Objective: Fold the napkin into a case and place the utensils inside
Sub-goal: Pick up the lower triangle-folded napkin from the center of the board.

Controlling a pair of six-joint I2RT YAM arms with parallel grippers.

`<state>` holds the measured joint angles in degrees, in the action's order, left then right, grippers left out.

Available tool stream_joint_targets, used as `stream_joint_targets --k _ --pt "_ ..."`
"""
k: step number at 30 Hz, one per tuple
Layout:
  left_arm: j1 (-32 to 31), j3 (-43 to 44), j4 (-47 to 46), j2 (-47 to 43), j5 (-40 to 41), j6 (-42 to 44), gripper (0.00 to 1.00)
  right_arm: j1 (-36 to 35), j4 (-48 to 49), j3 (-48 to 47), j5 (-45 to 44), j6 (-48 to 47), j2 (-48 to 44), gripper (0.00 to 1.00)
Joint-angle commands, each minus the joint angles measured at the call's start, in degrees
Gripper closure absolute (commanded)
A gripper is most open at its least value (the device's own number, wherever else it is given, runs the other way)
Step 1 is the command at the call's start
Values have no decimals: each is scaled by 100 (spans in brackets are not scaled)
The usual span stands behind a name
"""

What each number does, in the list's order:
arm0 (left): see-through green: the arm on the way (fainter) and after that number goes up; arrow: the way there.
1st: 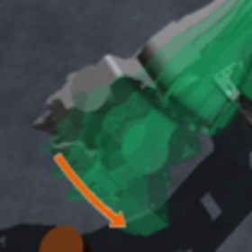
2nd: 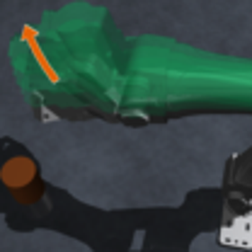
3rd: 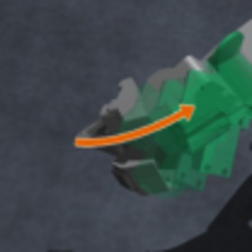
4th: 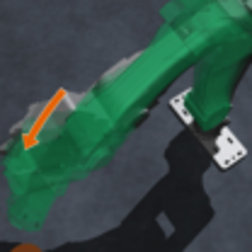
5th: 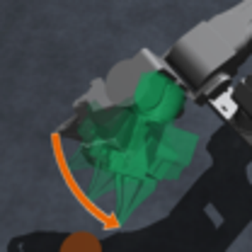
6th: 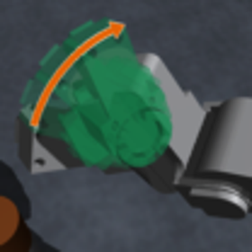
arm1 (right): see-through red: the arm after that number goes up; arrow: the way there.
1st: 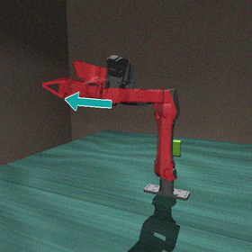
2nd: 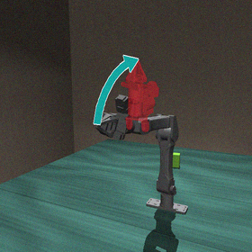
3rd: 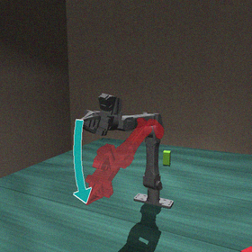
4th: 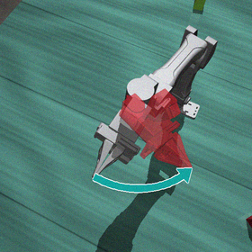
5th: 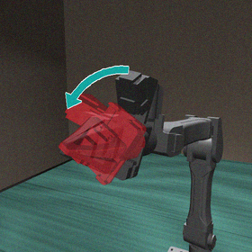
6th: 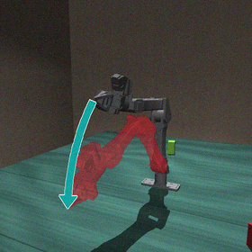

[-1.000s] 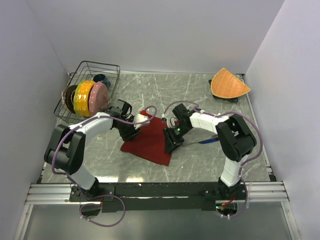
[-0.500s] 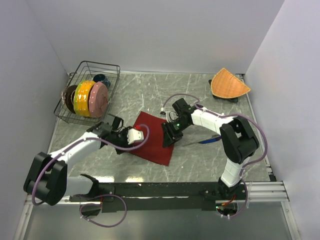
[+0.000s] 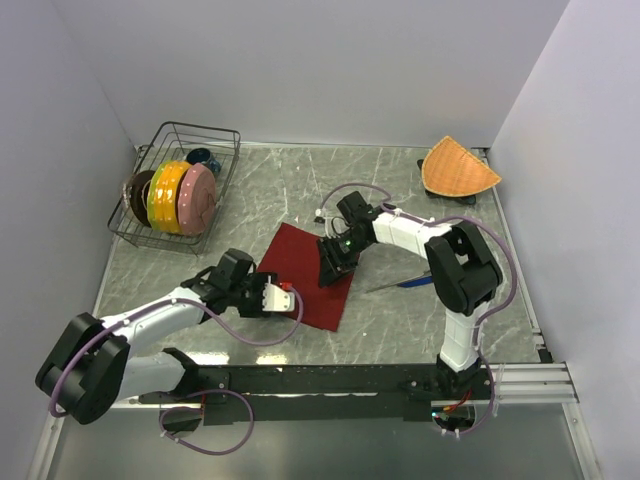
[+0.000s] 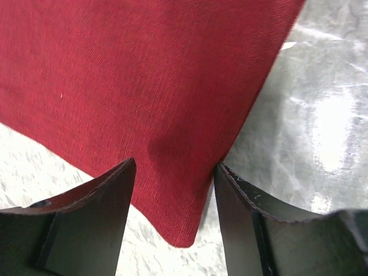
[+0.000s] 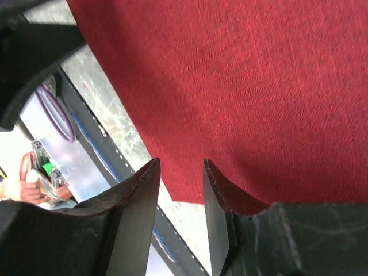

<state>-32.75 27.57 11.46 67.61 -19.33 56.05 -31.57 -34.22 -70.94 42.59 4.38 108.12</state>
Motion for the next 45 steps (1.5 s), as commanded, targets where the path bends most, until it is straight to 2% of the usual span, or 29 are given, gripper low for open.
stream_joint_targets --k 1,11,12,18,24,33,40,45 --pt "-213 -120 -320 -99 -79 511 39 -103 222 -324 100 168 113 57" --pt "-592 -384 -162 -73 8 890 45 -340 407 -439 250 397 306 59" --pt "-688 -428 -171 -12 52 925 54 -367 416 -430 259 397 341 59" --pt "-803 -96 118 155 -9 741 83 -420 372 -395 188 248 447 59" --pt "-803 687 944 357 -386 425 98 -420 363 -430 127 160 579 60" --pt "-794 1900 2395 1183 -888 222 99 -359 143 -465 21 -139 395 60" --pt "-654 2480 3116 1842 -1230 266 99 28 47 -219 12 -315 -334 49" --pt "-320 3139 3783 2449 -1599 319 99 397 117 123 39 -376 -941 40"
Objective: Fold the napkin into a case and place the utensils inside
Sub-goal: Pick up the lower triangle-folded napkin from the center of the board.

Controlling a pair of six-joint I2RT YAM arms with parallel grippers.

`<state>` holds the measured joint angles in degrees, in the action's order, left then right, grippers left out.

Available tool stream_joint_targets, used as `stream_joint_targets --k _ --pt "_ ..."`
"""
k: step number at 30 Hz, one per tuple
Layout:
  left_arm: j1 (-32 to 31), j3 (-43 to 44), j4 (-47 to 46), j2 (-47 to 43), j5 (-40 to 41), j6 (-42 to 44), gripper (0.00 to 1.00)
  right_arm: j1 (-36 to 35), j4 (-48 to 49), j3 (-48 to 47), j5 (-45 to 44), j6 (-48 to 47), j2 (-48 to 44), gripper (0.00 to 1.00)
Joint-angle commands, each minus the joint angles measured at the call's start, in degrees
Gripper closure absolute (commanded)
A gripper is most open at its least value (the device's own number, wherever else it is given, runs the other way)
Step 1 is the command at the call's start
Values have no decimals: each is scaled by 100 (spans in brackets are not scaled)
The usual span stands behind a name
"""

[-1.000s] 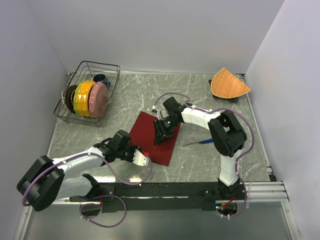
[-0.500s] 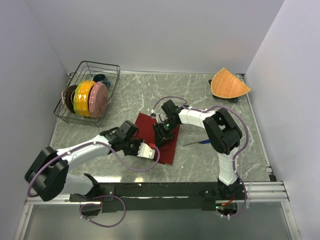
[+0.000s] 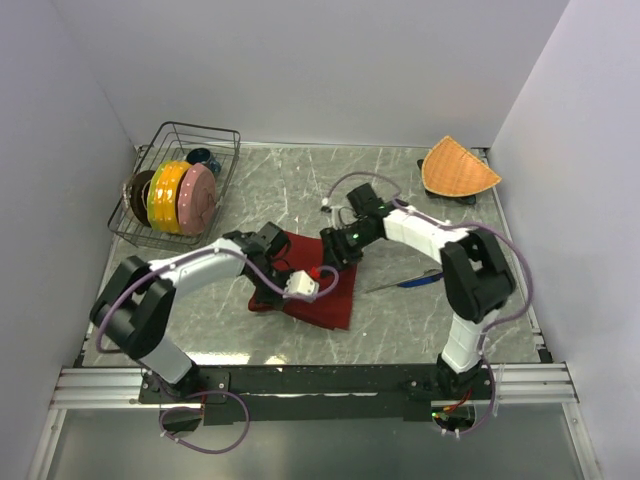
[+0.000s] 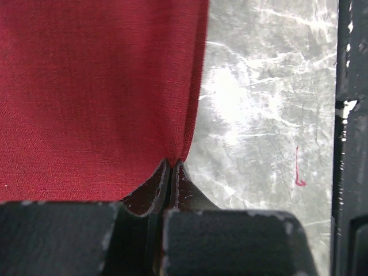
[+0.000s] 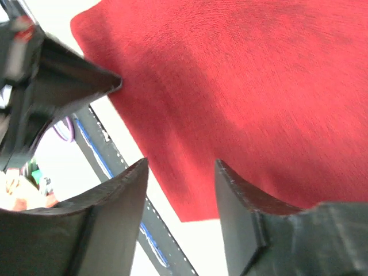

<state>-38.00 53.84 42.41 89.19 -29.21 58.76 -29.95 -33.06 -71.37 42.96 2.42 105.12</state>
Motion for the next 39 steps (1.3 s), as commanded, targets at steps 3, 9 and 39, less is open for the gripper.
stream_joint_targets --k 3,9,39 --pt "389 960 1101 695 -840 92 99 341 -25 299 -77 -354 -948 34" --pt "697 1953 2128 1653 -1402 153 99 385 -104 545 -244 -830 -1503 30" --pt "1251 1771 1139 1542 -1737 -698 61 1053 -561 721 116 -1269 -2154 25"
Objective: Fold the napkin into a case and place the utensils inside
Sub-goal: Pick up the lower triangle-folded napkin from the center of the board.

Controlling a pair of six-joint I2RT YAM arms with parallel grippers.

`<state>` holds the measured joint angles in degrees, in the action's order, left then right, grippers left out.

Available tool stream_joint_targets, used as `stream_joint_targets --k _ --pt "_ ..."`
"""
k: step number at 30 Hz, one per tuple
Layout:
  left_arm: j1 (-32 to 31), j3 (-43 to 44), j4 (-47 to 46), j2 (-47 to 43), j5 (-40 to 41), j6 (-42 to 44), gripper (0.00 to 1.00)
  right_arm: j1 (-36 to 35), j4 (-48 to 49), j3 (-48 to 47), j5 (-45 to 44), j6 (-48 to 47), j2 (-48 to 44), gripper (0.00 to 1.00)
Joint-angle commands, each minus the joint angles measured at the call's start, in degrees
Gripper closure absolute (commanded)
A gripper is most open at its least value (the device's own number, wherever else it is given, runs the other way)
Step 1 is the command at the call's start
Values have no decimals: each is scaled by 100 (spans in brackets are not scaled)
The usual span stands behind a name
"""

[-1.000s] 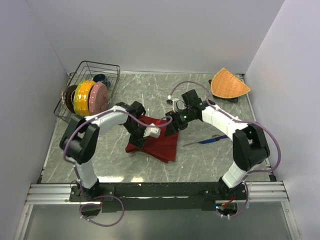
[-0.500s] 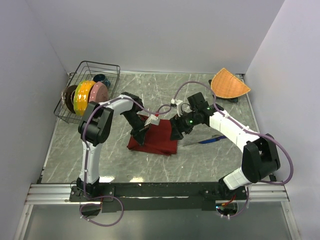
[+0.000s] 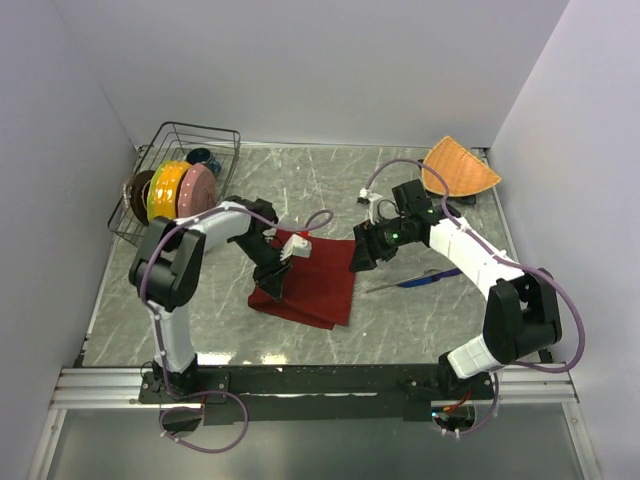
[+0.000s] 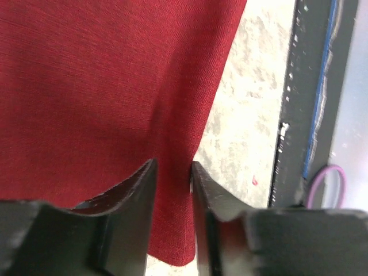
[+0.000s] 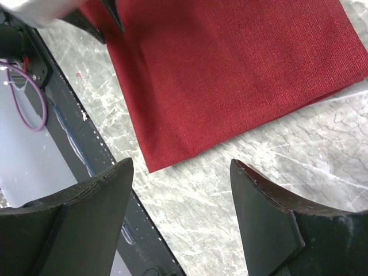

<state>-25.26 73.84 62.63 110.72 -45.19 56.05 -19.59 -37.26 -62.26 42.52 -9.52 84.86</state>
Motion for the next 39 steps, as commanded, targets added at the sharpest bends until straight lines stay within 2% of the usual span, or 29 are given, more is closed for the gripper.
stream_joint_targets --k 1,5,6,9,10,12,19,23,37,39 --pt "-23 -274 -1058 -691 -148 -446 59 34 -194 -181 55 -94 -67 25" --pt "-23 -677 -1753 -1367 -96 -621 57 157 165 -242 -269 476 197 25" --pt "-49 -948 -1928 -1769 -34 -683 57 201 236 -365 -358 643 319 26" --pt "-154 -1643 -2850 -2621 431 -815 58 447 359 -698 -490 1249 873 31" --pt "-216 -1819 -3053 -2791 806 -833 58 517 403 -752 -525 1477 1127 34" --pt "-382 -2172 -3108 -3028 994 -467 60 658 464 -866 -543 1715 1339 36" --pt "-910 -2954 -3196 -3030 1741 -209 63 843 684 -964 -482 2173 2017 36" --pt "-1016 -3236 -3134 -2828 2066 -60 70 861 816 -928 -254 2244 2236 34" --pt "-1087 -3262 -3099 -2669 2181 125 71 1028 1572 -1210 625 2824 3361 35" --pt "-1078 -3262 -3073 -2661 2172 143 71 1063 1599 -1227 766 2763 3432 39"
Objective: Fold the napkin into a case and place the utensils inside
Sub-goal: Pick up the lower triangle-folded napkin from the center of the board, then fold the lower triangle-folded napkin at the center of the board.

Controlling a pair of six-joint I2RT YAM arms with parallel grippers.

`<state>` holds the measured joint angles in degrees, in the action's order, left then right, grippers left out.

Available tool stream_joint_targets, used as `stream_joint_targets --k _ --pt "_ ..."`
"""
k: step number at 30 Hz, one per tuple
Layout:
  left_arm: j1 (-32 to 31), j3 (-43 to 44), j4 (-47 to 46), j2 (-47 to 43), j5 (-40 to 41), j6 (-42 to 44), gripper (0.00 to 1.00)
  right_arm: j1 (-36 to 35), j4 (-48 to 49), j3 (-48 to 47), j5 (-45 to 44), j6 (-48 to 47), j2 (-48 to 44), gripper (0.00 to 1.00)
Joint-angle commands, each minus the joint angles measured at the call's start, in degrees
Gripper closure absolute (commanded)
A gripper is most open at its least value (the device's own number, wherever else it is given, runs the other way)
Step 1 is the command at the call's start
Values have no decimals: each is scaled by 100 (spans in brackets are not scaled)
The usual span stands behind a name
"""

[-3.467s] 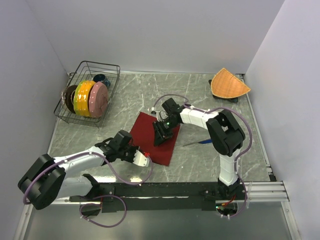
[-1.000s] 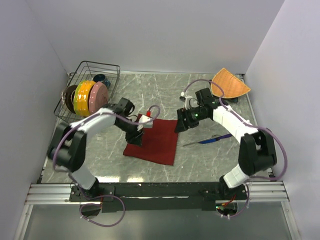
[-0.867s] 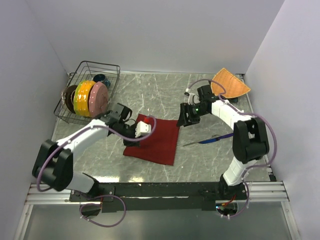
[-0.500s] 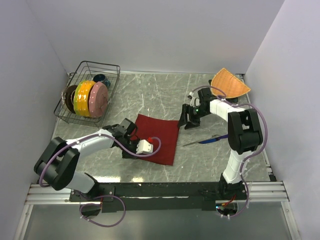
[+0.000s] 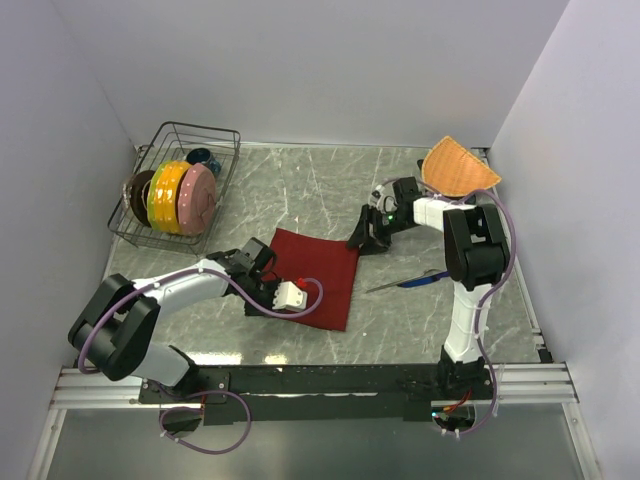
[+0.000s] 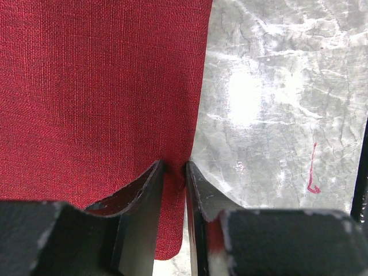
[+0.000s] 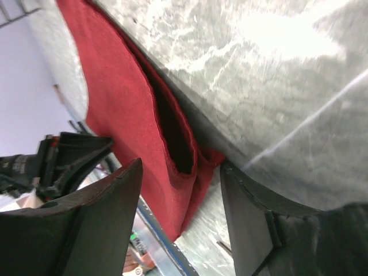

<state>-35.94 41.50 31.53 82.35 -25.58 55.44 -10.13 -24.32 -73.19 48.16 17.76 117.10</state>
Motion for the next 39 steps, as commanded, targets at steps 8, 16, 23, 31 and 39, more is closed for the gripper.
stream_joint_targets --k 8,16,23,31,39 --pt "-18 104 46 291 133 -42 69 99 234 -134 387 -500 -90 82" --pt "52 315 2 247 -8 -577 58 -261 33 -187 28 -1308 -556 100" --pt "728 754 213 -174 -772 -1500 46 -674 94 103 -728 -2021 -1074 100" --pt "1580 737 -243 -878 -1247 -3028 45 -1271 -3 217 -1353 -2917 -1356 100" --pt "2284 790 -639 -1036 -1309 -4154 44 -2010 -144 471 -1880 -3963 -1664 100"
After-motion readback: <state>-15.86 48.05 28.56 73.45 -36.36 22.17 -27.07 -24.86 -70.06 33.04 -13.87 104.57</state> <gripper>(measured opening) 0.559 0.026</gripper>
